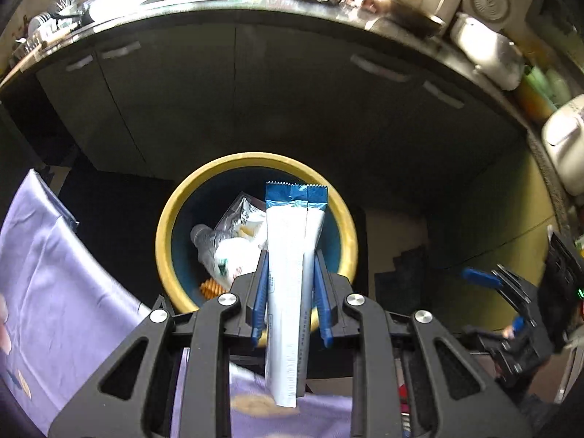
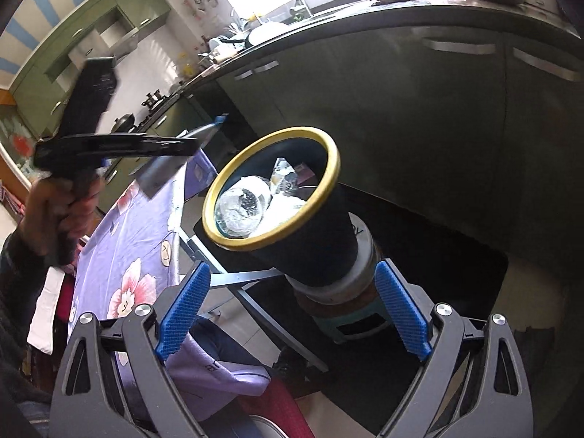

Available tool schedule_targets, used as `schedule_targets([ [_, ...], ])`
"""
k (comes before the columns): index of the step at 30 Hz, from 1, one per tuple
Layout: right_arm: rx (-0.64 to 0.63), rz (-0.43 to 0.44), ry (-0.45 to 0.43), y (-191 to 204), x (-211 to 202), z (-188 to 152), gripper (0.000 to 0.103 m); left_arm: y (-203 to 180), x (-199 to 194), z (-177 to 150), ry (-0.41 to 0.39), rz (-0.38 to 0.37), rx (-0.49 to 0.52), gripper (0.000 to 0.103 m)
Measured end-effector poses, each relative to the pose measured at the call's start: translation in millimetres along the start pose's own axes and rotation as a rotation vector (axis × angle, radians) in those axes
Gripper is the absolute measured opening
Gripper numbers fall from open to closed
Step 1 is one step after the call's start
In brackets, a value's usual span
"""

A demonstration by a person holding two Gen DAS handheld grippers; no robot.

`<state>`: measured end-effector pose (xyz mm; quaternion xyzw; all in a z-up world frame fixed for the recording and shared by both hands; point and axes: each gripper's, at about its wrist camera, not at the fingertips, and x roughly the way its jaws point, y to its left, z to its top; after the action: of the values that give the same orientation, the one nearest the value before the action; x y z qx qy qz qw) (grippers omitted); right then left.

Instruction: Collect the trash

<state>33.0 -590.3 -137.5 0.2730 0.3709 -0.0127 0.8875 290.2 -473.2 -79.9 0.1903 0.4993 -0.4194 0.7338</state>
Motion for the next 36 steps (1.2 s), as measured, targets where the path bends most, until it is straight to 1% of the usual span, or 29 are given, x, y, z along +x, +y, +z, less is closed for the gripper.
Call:
schedule_targets([
  [5, -0.004, -0.01, 0.012, 4, 3, 0, 0.091, 4, 38, 24, 0.045, 0.016, -0.001, 0.023],
  [8, -0.015, -0.01, 0.018, 12, 5, 1, 0.091, 9, 56, 34, 0.072, 0.021, -0.019, 0.026],
  [10, -0.022, -0.011, 0.018, 17, 5, 1, 0.091, 16, 64, 37, 0.065, 0.035, -0.039, 0.038],
  [11, -0.024, -0.011, 0.017, 18, 5, 2, 0.091, 20, 63, 37, 0.058, 0.031, -0.045, 0.045],
  [12, -0.027, -0.012, 0.015, 20, 4, 2, 0.091, 22, 63, 38, 0.042, 0.033, -0.055, 0.046],
  [14, -0.032, -0.011, 0.009, 24, 1, 2, 0.092, 27, 57, 38, 0.006, 0.01, -0.082, 0.046],
  [17, -0.038, -0.007, 0.002, 28, -3, 3, 0.092, 32, 38, 30, -0.05, -0.017, -0.109, 0.047],
  [19, -0.043, -0.003, -0.003, 32, -5, 3, 0.092, 33, 19, 20, -0.097, -0.023, -0.117, 0.052],
  [21, -0.051, 0.006, -0.004, 37, -5, 2, 0.092, 32, -6, 5, -0.163, -0.011, -0.123, 0.065],
  [23, -0.063, 0.007, -0.002, 41, -5, 2, 0.092, 33, -34, -18, -0.238, 0.001, -0.141, 0.073],
  [25, -0.088, 0.001, 0.003, 49, -4, 0, 0.092, 31, -60, -41, -0.3, 0.007, -0.156, 0.077],
  [27, -0.113, 0.002, 0.013, 57, -2, -2, 0.092, 31, -86, -68, -0.361, 0.031, -0.176, 0.084],
  [28, -0.125, 0.001, 0.016, 61, -1, -3, 0.092, 31, -94, -76, -0.381, 0.042, -0.185, 0.085],
  [29, -0.135, -0.001, 0.017, 64, 0, -3, 0.093, 31, -112, -97, -0.42, 0.074, -0.206, 0.087],
  [31, -0.165, -0.013, 0.013, 74, 1, -4, 0.093, 35, -136, -126, -0.462, 0.125, -0.229, 0.092],
  [32, -0.179, -0.016, 0.011, 80, 2, -4, 0.093, 37, -152, -149, -0.489, 0.167, -0.252, 0.095],
  [34, -0.217, -0.014, 0.004, 93, 4, -5, 0.093, 39, -174, -182, -0.517, 0.218, -0.29, 0.096],
  [36, -0.264, -0.003, -0.006, 111, 5, -7, 0.093, 41, -196, -221, -0.543, 0.266, -0.351, 0.096],
])
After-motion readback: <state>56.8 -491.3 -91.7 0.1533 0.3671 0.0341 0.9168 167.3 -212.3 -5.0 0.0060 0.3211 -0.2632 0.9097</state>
